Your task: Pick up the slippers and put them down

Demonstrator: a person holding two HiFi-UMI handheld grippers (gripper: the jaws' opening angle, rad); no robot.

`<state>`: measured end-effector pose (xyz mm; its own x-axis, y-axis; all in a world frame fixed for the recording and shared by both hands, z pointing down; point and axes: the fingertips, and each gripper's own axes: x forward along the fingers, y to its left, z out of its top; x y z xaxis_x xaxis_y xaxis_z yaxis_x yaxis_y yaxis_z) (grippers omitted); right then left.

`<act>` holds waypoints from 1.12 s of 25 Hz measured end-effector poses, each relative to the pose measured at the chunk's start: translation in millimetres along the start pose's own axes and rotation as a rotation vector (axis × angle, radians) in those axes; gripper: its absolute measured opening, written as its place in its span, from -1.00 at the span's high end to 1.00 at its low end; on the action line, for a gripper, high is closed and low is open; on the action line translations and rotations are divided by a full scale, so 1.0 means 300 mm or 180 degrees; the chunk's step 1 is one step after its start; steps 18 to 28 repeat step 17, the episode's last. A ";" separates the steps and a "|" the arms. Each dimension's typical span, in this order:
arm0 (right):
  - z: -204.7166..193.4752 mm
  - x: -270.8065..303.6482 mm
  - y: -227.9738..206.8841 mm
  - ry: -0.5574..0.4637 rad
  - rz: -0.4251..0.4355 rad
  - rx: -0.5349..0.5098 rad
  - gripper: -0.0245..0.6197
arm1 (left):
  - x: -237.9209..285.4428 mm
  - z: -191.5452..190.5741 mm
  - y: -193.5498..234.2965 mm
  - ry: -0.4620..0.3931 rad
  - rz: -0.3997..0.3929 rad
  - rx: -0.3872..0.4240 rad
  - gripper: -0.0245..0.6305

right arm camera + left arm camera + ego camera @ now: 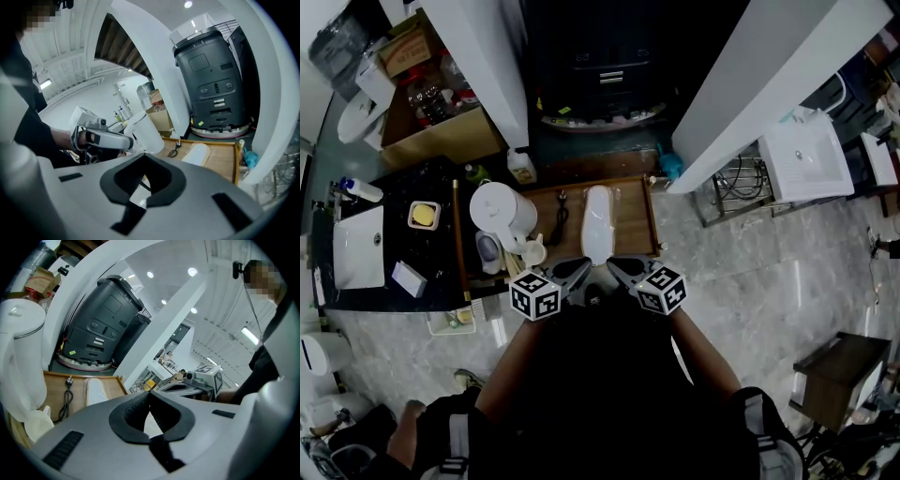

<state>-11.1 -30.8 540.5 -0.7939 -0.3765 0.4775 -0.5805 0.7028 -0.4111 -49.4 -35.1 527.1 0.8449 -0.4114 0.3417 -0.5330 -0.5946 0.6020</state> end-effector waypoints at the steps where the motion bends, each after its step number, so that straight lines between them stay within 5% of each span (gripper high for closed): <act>1: 0.001 0.001 0.000 -0.0004 -0.0001 -0.0007 0.90 | -0.001 0.002 -0.002 -0.0003 -0.0008 0.0003 0.89; 28: -0.019 0.000 0.019 0.0109 -0.0015 -0.0110 0.90 | -0.024 -0.011 -0.009 -0.0026 -0.0016 -0.0001 0.89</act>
